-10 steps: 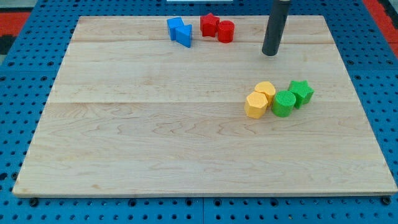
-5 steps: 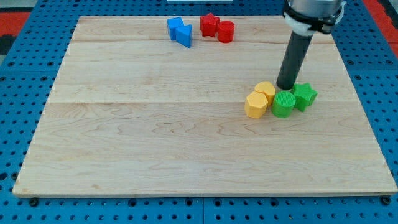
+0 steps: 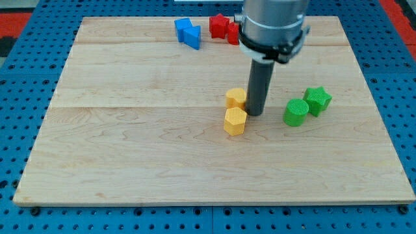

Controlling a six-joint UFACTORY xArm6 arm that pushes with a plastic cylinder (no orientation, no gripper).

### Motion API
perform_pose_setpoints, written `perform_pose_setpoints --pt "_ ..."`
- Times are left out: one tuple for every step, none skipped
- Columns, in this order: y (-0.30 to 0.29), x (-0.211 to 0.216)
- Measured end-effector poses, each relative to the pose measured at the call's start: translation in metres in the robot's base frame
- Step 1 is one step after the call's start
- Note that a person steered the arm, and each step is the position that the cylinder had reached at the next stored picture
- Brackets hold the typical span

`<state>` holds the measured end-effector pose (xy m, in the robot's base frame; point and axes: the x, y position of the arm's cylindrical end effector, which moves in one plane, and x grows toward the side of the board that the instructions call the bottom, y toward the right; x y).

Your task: Push the yellow blocks to the center of the board

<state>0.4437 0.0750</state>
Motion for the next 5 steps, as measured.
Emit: perform_pose_setpoints --pt "0.012 -0.005" --pt "0.001 -0.024" --pt "-0.041 -0.024" --pt "-0.039 -0.012" --pt "0.012 -0.003"
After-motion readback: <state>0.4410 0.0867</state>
